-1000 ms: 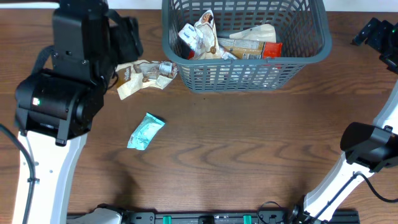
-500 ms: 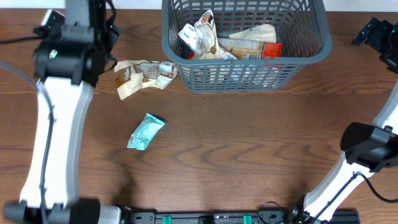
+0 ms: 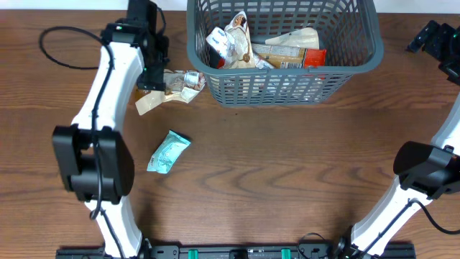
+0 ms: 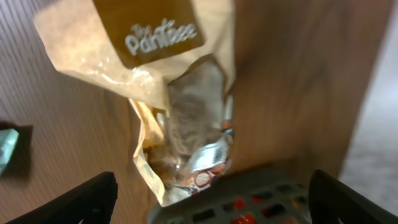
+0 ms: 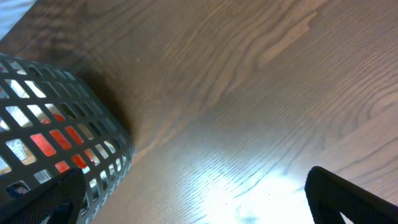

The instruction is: Pack container

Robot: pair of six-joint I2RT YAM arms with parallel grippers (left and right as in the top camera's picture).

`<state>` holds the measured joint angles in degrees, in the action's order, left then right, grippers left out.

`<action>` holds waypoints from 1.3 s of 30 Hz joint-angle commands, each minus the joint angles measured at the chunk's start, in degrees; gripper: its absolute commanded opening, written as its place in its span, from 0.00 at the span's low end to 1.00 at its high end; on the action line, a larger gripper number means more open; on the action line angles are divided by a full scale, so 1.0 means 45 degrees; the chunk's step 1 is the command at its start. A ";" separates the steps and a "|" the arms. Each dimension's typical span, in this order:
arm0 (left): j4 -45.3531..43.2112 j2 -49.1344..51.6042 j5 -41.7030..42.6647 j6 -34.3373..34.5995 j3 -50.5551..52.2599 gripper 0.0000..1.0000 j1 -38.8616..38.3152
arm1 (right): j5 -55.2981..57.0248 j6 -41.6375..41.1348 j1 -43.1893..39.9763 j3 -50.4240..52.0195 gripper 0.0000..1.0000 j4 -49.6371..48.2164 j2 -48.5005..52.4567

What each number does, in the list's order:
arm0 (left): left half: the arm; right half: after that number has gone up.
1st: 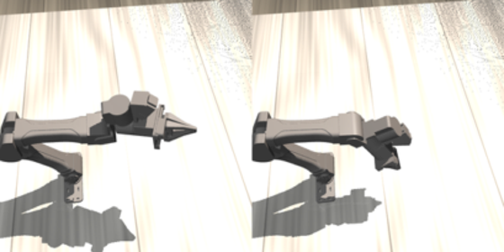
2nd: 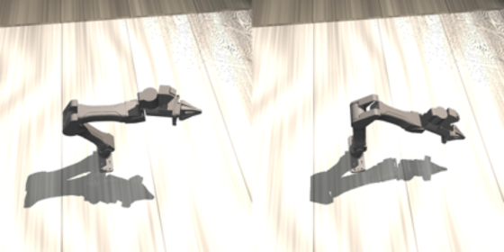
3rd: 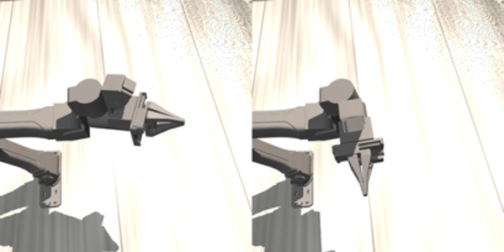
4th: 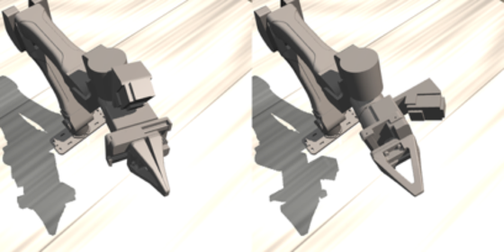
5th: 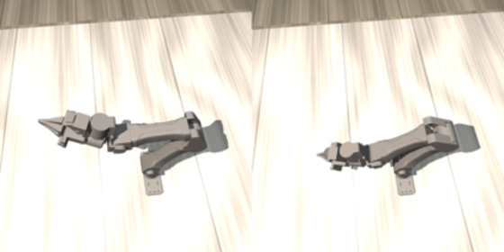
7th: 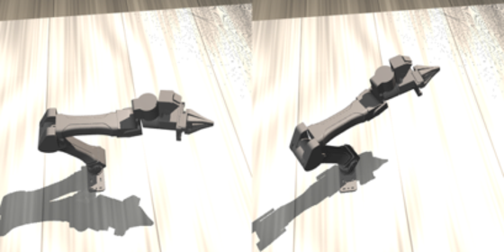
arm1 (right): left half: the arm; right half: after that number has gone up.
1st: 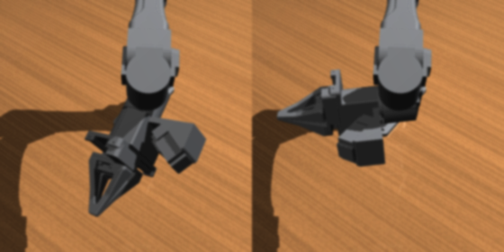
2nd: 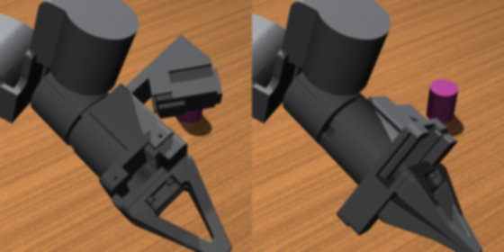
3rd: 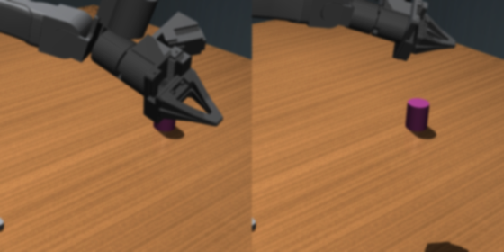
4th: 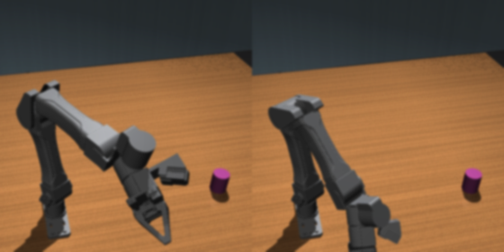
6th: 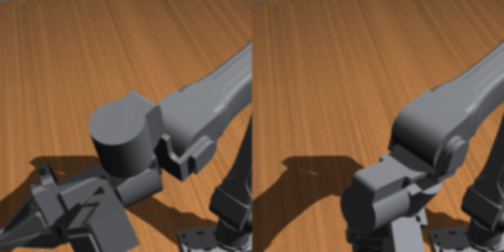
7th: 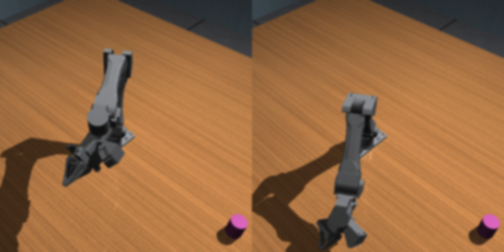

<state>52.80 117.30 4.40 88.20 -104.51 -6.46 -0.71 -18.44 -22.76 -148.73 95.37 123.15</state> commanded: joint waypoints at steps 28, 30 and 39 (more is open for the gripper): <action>0.0437 0.2895 0.0117 0.0510 0.0024 0.87 0.0117 | -0.0087 0.0010 0.0078 0.0058 0.99 0.0049 -0.0126; 0.0423 0.3147 0.0121 0.0413 0.0024 0.87 0.0121 | -0.0092 0.0010 0.0078 0.0058 0.99 0.0049 -0.0126; 0.0427 0.3677 0.0131 0.0325 0.0034 0.78 0.0136 | -0.0092 0.0010 0.0078 0.0058 0.99 0.0049 -0.0126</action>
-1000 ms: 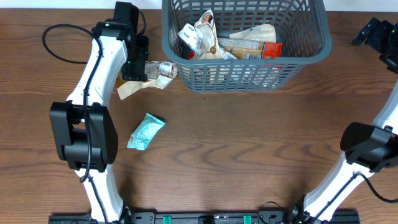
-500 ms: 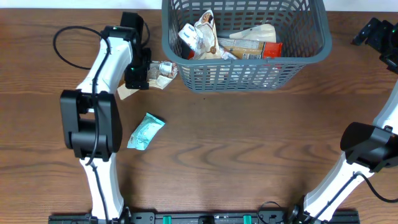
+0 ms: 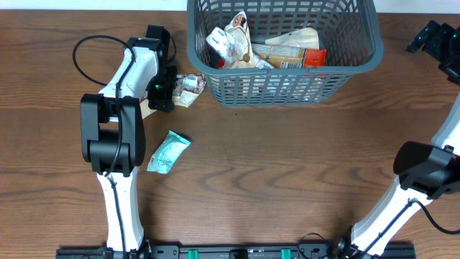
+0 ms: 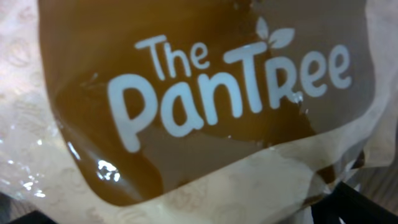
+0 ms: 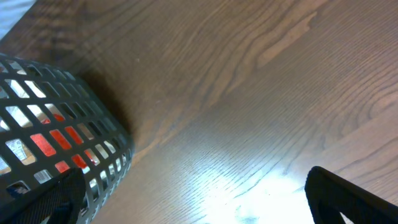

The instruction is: Pack container

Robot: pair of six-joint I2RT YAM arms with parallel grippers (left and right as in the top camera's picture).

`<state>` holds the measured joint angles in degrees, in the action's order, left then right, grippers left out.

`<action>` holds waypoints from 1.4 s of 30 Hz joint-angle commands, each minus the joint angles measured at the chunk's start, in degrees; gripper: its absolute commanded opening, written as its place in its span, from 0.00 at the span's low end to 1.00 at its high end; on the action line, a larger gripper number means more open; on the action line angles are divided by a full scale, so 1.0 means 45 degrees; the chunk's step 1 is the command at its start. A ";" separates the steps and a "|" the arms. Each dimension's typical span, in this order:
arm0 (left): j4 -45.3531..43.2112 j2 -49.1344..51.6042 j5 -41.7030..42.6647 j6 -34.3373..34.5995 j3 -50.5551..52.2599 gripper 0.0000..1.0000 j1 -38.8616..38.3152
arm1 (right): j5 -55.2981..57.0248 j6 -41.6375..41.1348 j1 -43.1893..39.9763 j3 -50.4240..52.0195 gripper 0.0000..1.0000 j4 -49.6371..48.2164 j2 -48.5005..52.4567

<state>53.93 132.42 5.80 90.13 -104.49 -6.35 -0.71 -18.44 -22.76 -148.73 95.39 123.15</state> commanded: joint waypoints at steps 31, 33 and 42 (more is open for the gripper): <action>-0.1515 -0.8194 -0.6222 -0.9840 -0.0447 0.06 -0.1919 | -0.0092 0.0010 0.0068 0.0058 0.99 0.0044 -0.0126; -0.3206 -0.9180 -0.6212 -1.1239 -0.0447 0.06 -0.2890 | -0.0092 0.0010 0.0063 0.0058 0.99 0.0044 -0.0126; -0.7757 -1.0025 -0.6207 -1.3794 -0.0442 0.06 -0.6436 | -0.0087 0.0010 0.0063 0.0058 0.99 0.0044 -0.0126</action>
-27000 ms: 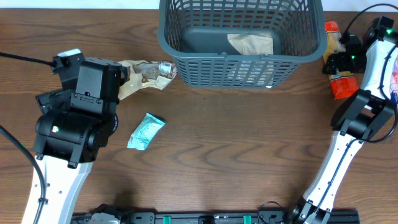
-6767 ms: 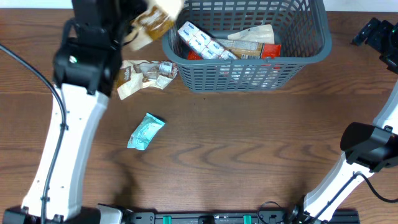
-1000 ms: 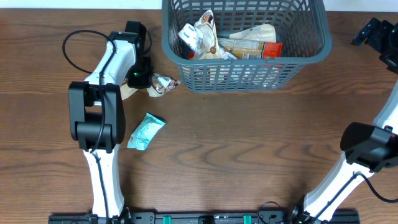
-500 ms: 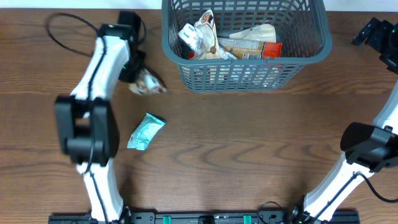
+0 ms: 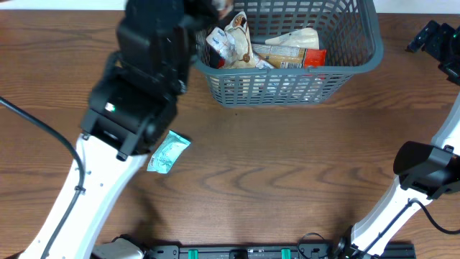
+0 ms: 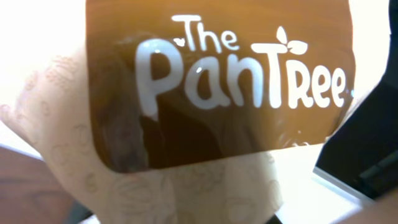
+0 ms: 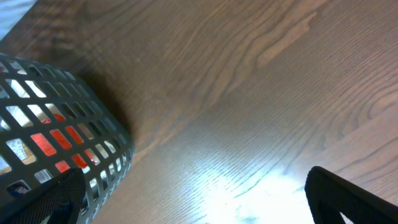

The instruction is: Pack container

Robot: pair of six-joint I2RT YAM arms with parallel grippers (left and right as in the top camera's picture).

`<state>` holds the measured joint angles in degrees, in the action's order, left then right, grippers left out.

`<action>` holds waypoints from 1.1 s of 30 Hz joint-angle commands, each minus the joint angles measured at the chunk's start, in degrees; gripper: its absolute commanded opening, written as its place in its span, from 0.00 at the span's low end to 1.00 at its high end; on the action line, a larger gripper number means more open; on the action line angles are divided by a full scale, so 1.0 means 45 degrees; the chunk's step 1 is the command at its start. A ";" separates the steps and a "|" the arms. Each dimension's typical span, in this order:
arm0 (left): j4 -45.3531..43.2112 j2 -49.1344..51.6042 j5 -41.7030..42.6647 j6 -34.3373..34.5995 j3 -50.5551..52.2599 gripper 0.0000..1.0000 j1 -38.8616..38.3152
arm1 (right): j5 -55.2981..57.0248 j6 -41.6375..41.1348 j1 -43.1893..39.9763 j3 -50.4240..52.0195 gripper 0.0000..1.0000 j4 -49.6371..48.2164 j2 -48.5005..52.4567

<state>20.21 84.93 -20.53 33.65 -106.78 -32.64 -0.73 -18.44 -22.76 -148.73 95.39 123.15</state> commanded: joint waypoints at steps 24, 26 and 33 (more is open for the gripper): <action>-0.2501 0.6965 -0.1307 -0.1379 0.0068 0.11 -0.0869 | -0.0087 0.0010 0.0063 0.0058 0.99 0.0044 -0.0126; -0.2268 0.7053 -0.1307 -0.1379 0.0068 0.14 -0.0840 | -0.0087 0.0010 0.0068 0.0058 0.99 0.0044 -0.0126; -0.1914 0.7062 -0.1307 -0.1379 0.0068 0.17 -0.0840 | -0.0087 0.0010 0.0068 0.0058 0.99 0.0044 -0.0126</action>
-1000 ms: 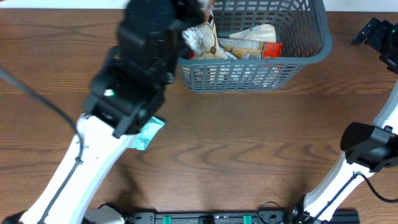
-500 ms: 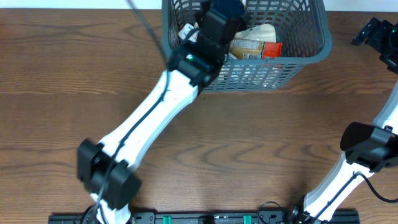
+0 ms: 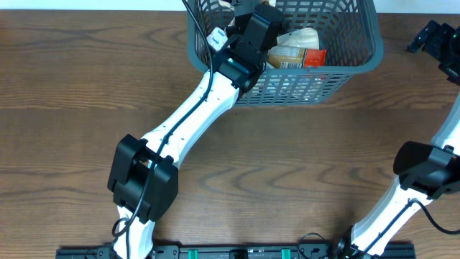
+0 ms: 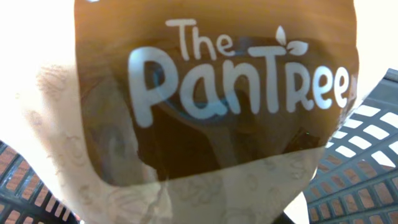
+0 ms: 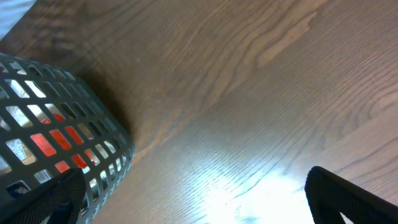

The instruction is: Pack container

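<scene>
My left gripper (image 3: 251,30) hangs over the left half of the grey mesh basket (image 3: 287,80), shut on a beige bag with a brown "The Pantree" label (image 4: 211,112). That bag fills the left wrist view and hides the fingers; basket mesh (image 4: 367,155) shows behind it at the corners. In the overhead view the arm covers the bag. My right gripper (image 3: 430,36) is at the table's far right edge, open, with nothing between its fingers (image 5: 348,199).
The basket holds a beige packet (image 3: 296,39), a red-labelled packet (image 3: 314,57) and a white packet (image 3: 215,36). The right wrist view shows the basket's corner (image 5: 62,137) and bare wood. My left arm's white link (image 3: 180,129) crosses the table's left-centre.
My left gripper, then high near the camera by the basket's left rim with the bag, is now over the basket's inside. The teal packet on the table is now hidden under the arm.
First my left gripper was open above the Pantree bag lying left of the basket. Then it was down on the bag. Later the bag was off the table in the gripper, and now it hangs over the basket. The right arm stayed still.
</scene>
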Robot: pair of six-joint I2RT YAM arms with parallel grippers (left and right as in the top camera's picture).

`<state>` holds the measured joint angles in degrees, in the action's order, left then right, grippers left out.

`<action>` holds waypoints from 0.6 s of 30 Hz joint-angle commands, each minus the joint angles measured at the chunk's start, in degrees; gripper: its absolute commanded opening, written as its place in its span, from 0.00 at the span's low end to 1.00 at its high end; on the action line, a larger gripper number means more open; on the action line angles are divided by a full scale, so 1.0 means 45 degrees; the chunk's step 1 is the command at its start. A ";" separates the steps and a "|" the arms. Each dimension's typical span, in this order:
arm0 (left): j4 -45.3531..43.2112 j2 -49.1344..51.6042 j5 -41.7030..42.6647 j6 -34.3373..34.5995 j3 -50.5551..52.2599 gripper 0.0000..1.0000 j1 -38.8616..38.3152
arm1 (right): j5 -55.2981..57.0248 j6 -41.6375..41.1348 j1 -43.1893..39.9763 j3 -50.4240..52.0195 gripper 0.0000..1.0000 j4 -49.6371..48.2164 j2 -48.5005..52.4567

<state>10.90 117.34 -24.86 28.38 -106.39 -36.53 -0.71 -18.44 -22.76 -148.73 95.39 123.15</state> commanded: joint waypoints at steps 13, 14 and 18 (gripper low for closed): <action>0.1112 -0.0141 -0.0345 -0.0214 0.0005 0.53 0.0034 | -0.0092 0.0010 0.0063 0.0058 0.99 0.0044 -0.0126; 0.1069 -0.0141 -0.0345 -0.0219 0.0005 0.53 0.0034 | -0.0092 0.0010 0.0068 0.0058 0.99 0.0044 -0.0126; 0.0534 -0.0189 -0.0350 -0.1200 0.0000 0.53 0.0034 | -0.0092 0.0010 0.0063 0.0058 0.99 0.0044 -0.0126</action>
<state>14.48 117.34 -25.54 27.18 -106.41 -36.53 -0.73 -18.44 -22.76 -148.73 95.37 123.15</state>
